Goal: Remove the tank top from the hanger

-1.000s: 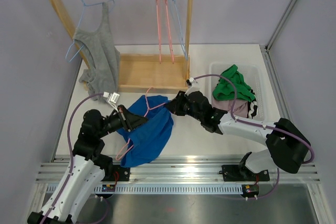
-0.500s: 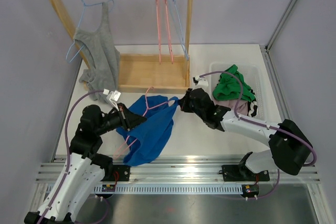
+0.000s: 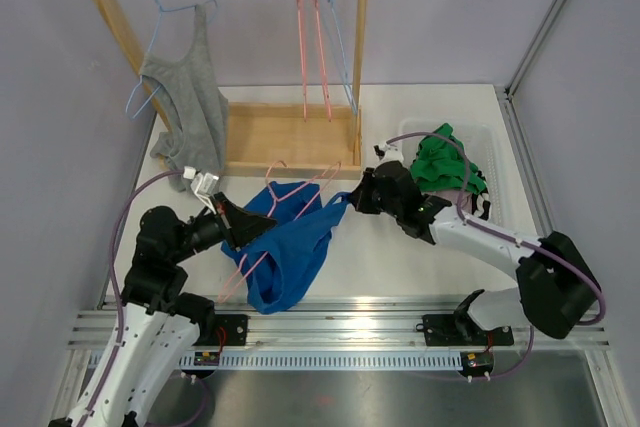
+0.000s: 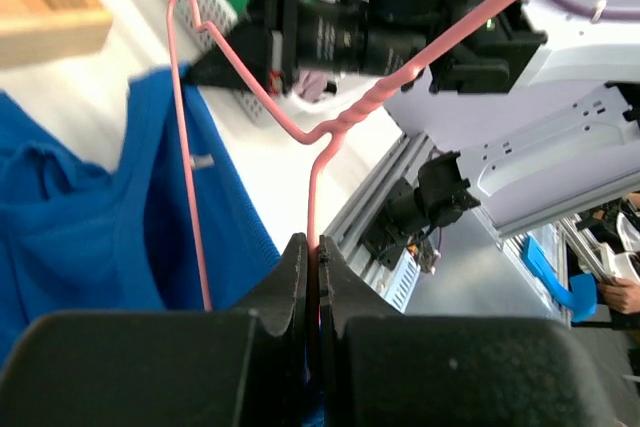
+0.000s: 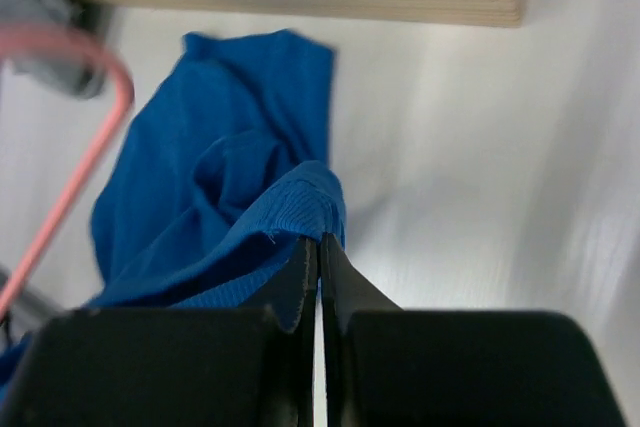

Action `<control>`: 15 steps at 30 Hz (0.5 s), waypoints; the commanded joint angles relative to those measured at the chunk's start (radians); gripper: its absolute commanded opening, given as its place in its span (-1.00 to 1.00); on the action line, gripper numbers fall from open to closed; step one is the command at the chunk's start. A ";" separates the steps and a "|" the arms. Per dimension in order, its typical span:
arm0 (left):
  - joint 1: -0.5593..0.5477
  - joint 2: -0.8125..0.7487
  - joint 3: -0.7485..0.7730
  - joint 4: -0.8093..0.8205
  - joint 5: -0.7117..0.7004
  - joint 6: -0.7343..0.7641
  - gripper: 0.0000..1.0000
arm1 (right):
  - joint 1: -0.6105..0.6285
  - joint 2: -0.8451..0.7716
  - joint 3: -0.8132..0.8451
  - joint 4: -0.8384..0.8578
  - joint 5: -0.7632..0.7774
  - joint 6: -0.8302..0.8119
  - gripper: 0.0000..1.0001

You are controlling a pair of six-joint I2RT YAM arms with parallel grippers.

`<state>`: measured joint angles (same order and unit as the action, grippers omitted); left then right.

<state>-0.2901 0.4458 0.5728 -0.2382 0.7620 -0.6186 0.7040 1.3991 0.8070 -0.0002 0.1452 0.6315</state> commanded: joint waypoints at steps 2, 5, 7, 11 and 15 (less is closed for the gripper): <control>-0.006 -0.091 0.026 0.232 -0.093 -0.021 -1.00 | -0.018 -0.185 -0.071 0.127 -0.301 -0.065 -1.00; -0.007 -0.168 -0.040 0.416 -0.228 -0.038 -1.00 | -0.017 -0.278 -0.066 0.103 -0.514 -0.056 -1.00; -0.007 -0.193 -0.101 0.605 -0.307 -0.088 -1.00 | -0.017 -0.354 -0.060 0.066 -0.640 -0.036 -1.00; -0.009 -0.079 -0.169 0.960 -0.401 -0.208 -1.00 | -0.006 -0.457 -0.019 0.078 -0.811 0.087 -1.00; -0.026 0.154 -0.128 1.377 -0.346 -0.305 -1.00 | 0.075 -0.503 0.091 0.059 -0.814 0.094 -1.00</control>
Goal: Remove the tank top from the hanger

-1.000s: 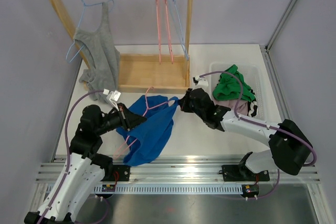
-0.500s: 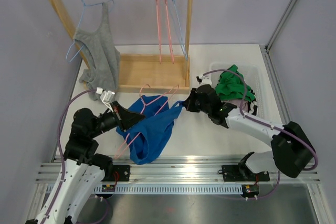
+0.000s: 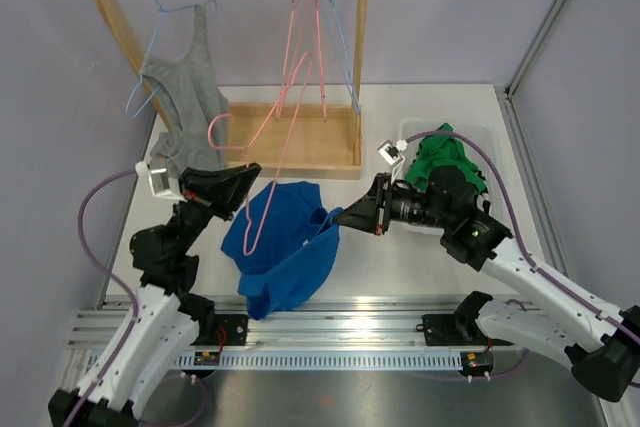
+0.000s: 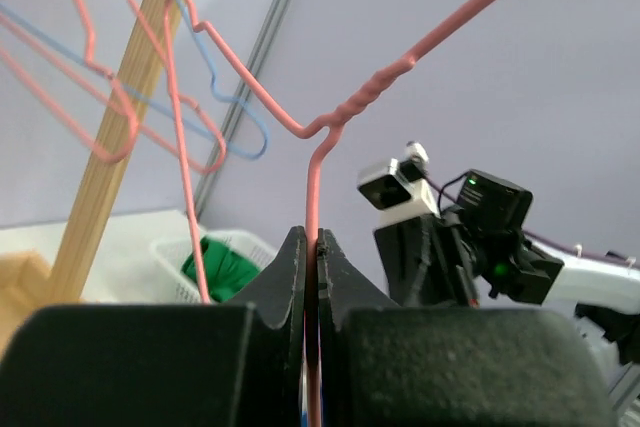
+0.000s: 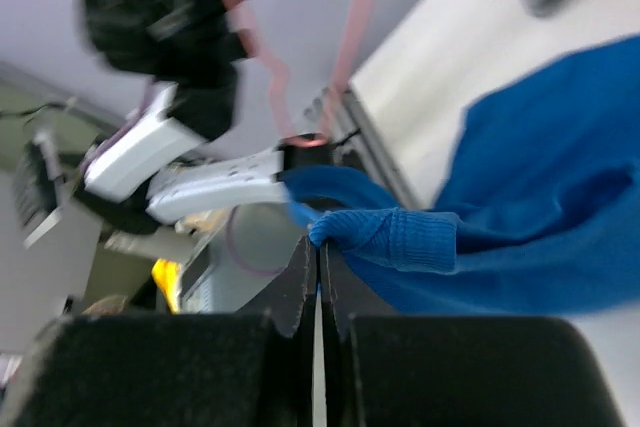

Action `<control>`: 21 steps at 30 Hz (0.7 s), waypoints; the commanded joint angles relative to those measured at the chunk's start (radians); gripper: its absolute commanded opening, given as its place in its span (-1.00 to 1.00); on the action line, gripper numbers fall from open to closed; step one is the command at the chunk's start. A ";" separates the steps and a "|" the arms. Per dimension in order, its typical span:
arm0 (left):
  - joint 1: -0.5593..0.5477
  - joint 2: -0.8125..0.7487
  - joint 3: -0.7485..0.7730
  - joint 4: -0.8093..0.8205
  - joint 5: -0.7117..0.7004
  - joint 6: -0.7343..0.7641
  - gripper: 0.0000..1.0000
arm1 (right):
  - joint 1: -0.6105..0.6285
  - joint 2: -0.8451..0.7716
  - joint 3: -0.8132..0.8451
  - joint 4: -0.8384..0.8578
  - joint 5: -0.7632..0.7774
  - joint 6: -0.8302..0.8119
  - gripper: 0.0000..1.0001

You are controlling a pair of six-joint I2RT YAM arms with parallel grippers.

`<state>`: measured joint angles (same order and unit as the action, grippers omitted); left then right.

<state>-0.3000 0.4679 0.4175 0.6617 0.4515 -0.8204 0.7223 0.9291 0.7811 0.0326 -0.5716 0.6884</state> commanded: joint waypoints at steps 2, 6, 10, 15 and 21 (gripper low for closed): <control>-0.030 0.205 0.072 0.544 -0.036 -0.126 -1.00 | 0.091 -0.027 0.153 -0.090 -0.048 -0.025 -1.00; -0.036 0.141 0.099 0.462 -0.072 -0.054 -1.00 | 0.108 0.022 0.159 -0.189 0.108 -0.069 -1.00; -0.037 -0.020 0.132 0.120 -0.071 0.108 -1.00 | 0.153 0.088 0.121 -0.186 0.229 -0.084 -1.00; -0.037 -0.220 0.200 -0.302 -0.127 0.285 -1.00 | 0.256 0.262 0.159 -0.184 0.426 -0.116 -1.00; -0.037 -0.272 0.334 -0.652 -0.393 0.356 -1.00 | 0.293 0.373 0.204 -0.178 0.504 -0.125 0.99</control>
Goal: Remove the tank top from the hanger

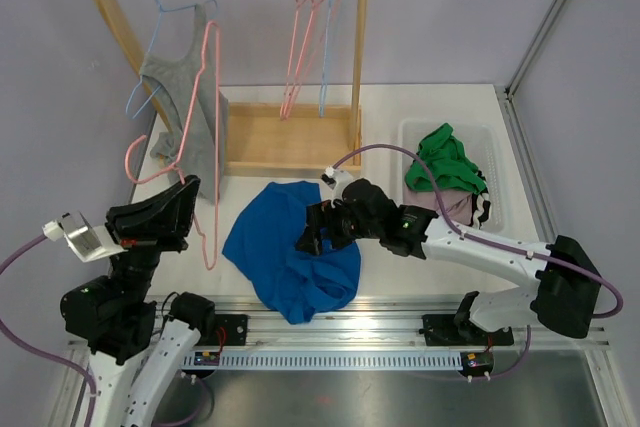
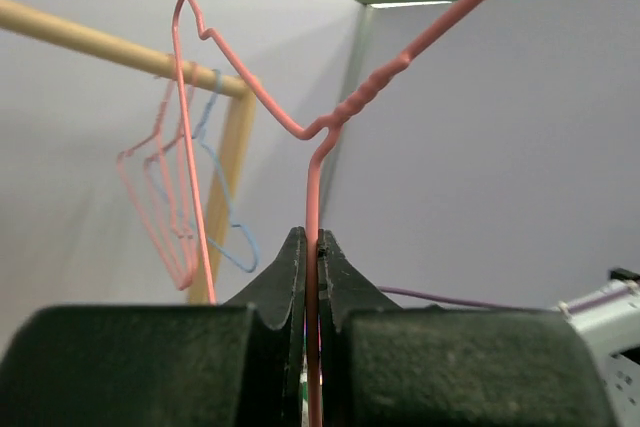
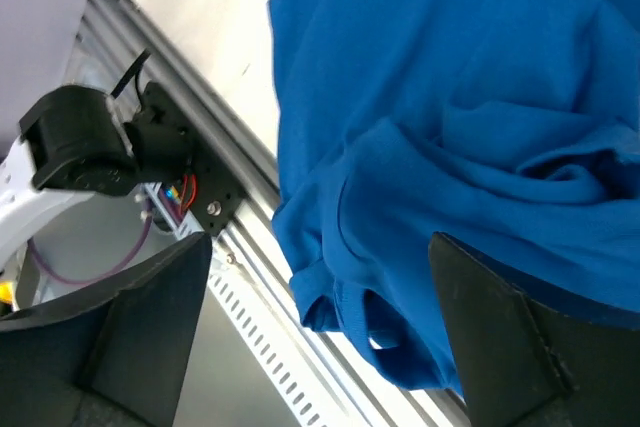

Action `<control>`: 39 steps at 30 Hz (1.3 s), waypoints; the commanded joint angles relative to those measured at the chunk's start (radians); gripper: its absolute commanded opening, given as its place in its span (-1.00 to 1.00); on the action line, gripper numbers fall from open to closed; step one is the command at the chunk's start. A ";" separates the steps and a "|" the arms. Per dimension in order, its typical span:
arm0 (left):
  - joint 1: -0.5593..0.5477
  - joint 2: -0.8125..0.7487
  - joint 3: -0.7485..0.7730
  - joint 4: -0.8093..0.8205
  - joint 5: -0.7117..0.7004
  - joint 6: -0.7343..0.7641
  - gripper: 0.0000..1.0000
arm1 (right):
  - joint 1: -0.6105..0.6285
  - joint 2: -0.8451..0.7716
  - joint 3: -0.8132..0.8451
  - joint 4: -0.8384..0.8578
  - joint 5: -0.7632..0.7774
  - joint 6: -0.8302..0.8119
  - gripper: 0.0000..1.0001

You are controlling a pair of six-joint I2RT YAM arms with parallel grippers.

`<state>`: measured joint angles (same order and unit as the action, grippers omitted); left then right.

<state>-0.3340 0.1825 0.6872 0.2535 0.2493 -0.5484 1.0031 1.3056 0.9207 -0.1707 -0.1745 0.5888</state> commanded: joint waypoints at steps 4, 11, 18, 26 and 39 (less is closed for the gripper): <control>-0.003 0.156 0.248 -0.404 -0.214 0.114 -1.00 | 0.011 -0.055 0.055 -0.007 0.202 -0.032 0.99; -0.003 0.480 0.510 -0.542 -0.231 0.105 -1.00 | 0.012 -0.236 -0.034 -0.061 0.314 -0.024 0.99; -0.002 0.769 0.805 -0.568 -0.142 0.111 -1.00 | 0.011 -0.359 -0.086 -0.107 0.346 -0.017 0.99; 0.019 1.057 1.090 -0.593 -0.116 0.137 -1.00 | 0.011 -0.423 -0.100 -0.159 0.339 -0.003 0.99; 0.122 1.477 1.512 -0.646 0.163 0.136 -1.00 | 0.012 -0.508 -0.098 -0.250 0.348 0.005 0.99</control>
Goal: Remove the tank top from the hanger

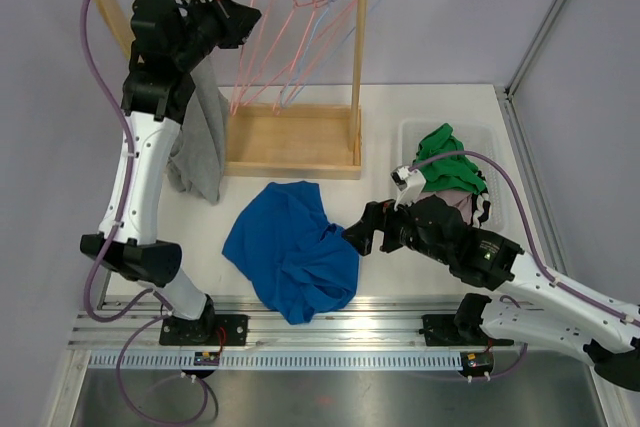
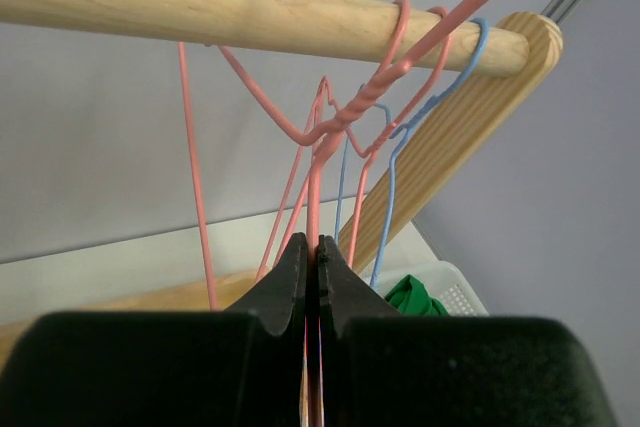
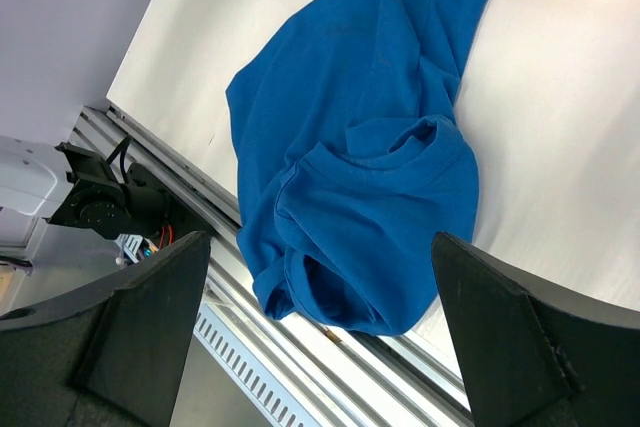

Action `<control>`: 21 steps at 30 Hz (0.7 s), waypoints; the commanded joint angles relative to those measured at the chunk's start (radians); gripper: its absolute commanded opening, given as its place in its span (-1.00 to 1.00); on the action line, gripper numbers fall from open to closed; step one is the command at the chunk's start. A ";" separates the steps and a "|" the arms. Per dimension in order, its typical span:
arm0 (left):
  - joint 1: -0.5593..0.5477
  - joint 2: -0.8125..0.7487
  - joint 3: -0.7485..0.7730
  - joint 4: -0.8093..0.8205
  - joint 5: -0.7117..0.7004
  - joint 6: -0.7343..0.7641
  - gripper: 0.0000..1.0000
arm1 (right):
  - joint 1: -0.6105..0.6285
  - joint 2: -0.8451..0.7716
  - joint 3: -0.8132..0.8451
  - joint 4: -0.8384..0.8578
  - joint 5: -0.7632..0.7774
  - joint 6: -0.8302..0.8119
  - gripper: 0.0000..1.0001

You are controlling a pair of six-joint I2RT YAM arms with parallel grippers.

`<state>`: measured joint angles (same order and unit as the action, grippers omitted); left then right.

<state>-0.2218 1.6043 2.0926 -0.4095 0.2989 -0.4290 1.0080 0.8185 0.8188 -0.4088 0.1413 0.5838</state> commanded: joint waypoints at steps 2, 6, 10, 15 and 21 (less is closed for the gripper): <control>0.018 0.091 0.144 0.017 0.134 0.009 -1.00 | 0.006 -0.022 0.005 -0.013 0.029 0.011 0.99; 0.030 0.184 0.208 0.037 0.166 -0.013 -1.00 | 0.006 -0.016 0.008 -0.019 0.018 0.014 0.99; 0.033 0.213 0.213 0.035 0.210 -0.036 -1.00 | 0.006 -0.018 0.003 -0.018 0.014 0.019 0.99; 0.033 0.175 0.109 0.058 0.212 -0.040 -1.00 | 0.006 0.002 -0.006 0.004 0.006 0.014 0.99; 0.033 0.146 0.093 0.038 0.217 -0.027 -0.50 | 0.007 0.109 0.000 0.073 -0.074 -0.033 0.99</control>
<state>-0.1932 1.8221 2.1818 -0.4122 0.4732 -0.4496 1.0080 0.8787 0.8158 -0.4122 0.1123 0.5854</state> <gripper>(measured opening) 0.182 0.993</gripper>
